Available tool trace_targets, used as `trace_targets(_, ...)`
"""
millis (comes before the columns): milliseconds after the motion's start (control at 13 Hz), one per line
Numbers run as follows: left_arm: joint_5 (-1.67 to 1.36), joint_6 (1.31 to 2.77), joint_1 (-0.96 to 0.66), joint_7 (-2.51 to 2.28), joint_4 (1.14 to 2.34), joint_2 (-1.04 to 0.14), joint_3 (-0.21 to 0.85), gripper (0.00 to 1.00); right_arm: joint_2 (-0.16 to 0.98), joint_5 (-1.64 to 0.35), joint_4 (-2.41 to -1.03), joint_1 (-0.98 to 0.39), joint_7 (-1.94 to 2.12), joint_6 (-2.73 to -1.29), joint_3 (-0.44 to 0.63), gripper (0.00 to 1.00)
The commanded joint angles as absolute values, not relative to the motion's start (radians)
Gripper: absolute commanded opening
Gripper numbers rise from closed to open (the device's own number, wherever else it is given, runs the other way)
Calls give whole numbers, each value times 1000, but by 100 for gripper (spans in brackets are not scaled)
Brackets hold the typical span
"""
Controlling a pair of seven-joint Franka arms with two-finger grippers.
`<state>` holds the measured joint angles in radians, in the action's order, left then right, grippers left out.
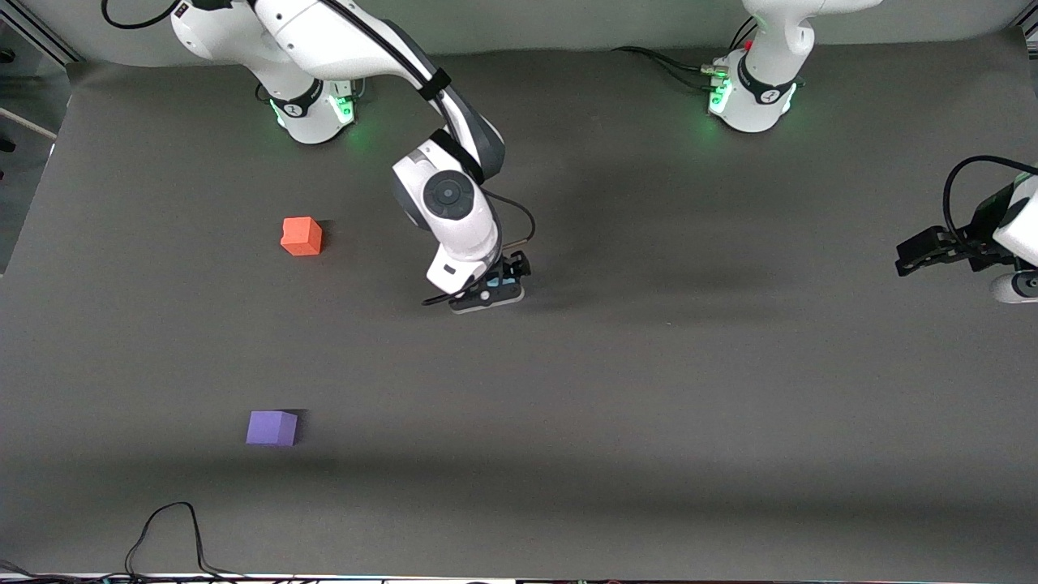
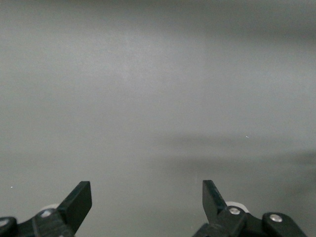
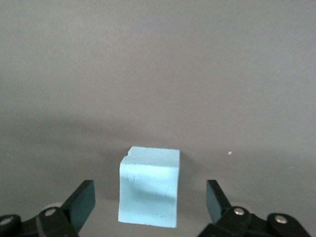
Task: Place blue block between orange and purple blocks
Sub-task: 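Carry the blue cube with the right gripper toward the orange cube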
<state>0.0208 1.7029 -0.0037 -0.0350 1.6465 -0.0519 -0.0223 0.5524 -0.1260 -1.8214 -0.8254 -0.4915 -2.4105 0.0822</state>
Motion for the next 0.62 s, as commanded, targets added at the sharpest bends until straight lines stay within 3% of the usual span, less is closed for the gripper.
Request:
trace_targets(0, 17, 1715, -44, -23, 1648, -37, -72, 100, 569, -141, -1836, -861, -514, -2445, 97, 100)
trace_targets(308, 15, 1703, -41, -2, 1646, -34, -58, 100, 578, -141, -1943, -861, -512, -2598, 97, 100)
trace_targets(385, 15, 1700, -38, 14, 1647, -32, -54, 100, 580, -141, -1954, -861, -509, -2615, 97, 92)
trace_targets(538, 15, 1697, -38, 14, 1647, -32, -52, 100, 578, -141, -1954, -859, -506, -2614, 97, 57)
